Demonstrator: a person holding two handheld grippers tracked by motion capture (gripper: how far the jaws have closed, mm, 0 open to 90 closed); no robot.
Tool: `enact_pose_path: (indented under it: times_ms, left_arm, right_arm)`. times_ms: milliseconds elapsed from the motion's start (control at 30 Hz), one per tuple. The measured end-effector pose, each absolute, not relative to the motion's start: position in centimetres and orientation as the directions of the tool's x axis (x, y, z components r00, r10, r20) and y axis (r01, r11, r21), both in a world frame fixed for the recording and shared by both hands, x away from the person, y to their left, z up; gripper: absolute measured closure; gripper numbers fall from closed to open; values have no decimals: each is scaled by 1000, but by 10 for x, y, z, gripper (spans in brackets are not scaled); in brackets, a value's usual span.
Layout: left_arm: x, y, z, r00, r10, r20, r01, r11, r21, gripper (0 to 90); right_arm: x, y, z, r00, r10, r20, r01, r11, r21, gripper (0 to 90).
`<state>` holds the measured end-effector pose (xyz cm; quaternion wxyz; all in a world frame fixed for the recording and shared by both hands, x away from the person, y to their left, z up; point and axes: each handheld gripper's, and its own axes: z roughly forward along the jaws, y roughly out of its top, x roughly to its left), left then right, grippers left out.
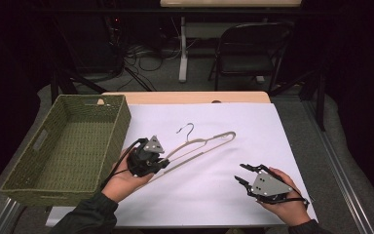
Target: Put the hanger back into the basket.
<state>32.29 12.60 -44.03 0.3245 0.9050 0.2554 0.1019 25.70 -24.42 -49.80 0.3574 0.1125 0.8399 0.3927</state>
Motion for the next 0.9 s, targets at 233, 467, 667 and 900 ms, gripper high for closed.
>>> enact_pose_path:
  times_ms: [233,467,667,900]
  left_arm:
    - [314,154,-414,817,576,-12,418,-579,700,872]
    - [306,182,-388,799,601,-6,416,-545,728,873]
    - [307,215,-374,760,650,-7,430,-495,755,872]
    - [317,253,-369,708,706,-19,451,-431,781,872]
  right_arm:
    - [259,-246,-498,-720,476,-505,-84,662,744,570]
    - [262,-248,-501,-717,494,-491,-67,653,754,532]
    - [263,-249,-502,-718,506,-478,-56,643,763,532]
    - [262,-248,-502,-719,501,-482,-42,661,749,532]
